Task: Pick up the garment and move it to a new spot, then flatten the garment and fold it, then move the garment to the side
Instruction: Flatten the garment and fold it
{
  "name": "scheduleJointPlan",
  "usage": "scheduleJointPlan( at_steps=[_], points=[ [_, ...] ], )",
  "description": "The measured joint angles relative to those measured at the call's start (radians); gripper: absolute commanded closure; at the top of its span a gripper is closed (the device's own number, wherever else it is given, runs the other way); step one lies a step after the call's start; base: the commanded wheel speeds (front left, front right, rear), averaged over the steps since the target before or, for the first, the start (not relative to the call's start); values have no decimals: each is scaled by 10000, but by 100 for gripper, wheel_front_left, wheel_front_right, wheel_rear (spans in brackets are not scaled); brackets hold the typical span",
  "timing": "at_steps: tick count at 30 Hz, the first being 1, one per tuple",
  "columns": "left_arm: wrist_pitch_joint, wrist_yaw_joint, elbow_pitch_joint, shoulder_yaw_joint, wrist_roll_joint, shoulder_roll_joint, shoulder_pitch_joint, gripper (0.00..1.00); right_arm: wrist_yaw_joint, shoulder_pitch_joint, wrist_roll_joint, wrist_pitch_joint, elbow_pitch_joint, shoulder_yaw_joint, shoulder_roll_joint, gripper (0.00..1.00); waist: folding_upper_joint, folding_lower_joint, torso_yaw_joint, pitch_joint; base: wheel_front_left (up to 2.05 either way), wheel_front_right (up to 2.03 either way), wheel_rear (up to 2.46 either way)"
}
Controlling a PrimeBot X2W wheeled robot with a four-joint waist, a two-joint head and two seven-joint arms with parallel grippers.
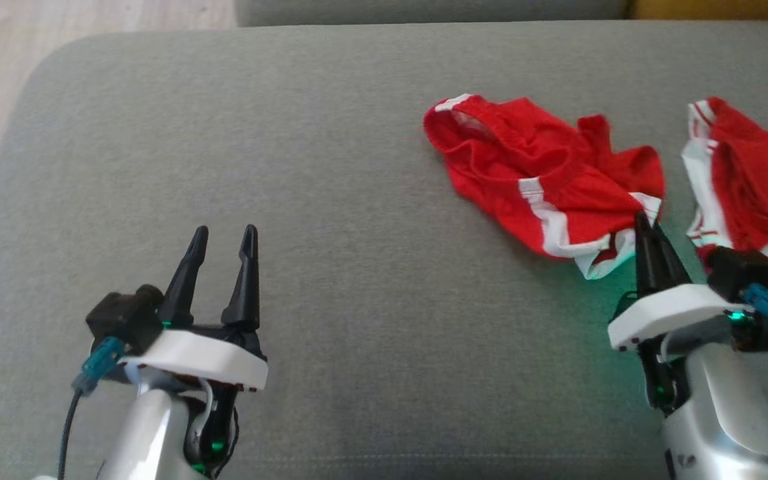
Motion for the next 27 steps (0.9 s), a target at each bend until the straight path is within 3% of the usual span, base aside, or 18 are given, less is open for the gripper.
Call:
scheduleJointPlan(
  at_steps=[3, 5, 13, 27],
  points=[
    [0, -8, 4, 8, 21, 0, -2, 0, 2, 76, 303, 69, -10, -196, 4, 100, 0, 0, -294, 32, 0, 0, 0],
    [0, -10, 19, 13, 56, 0, -3, 0, 0, 125, 328, 117, 48, -351, 6, 0, 0, 0, -461, 72, 0, 0, 0],
    [0, -94, 65, 77, 107, -2, -11, 0, 0, 346, 458, -286, 134, -378, 8, 0, 0, 0, -854, 134, 0, 0, 0],
    [0, -268, -13, -267, 190, -4, -12, 0, 0, 1503, 640, -957, -1634, -278, 17, 0, 0, 0, -1412, 23, 0, 0, 0]
  ],
)
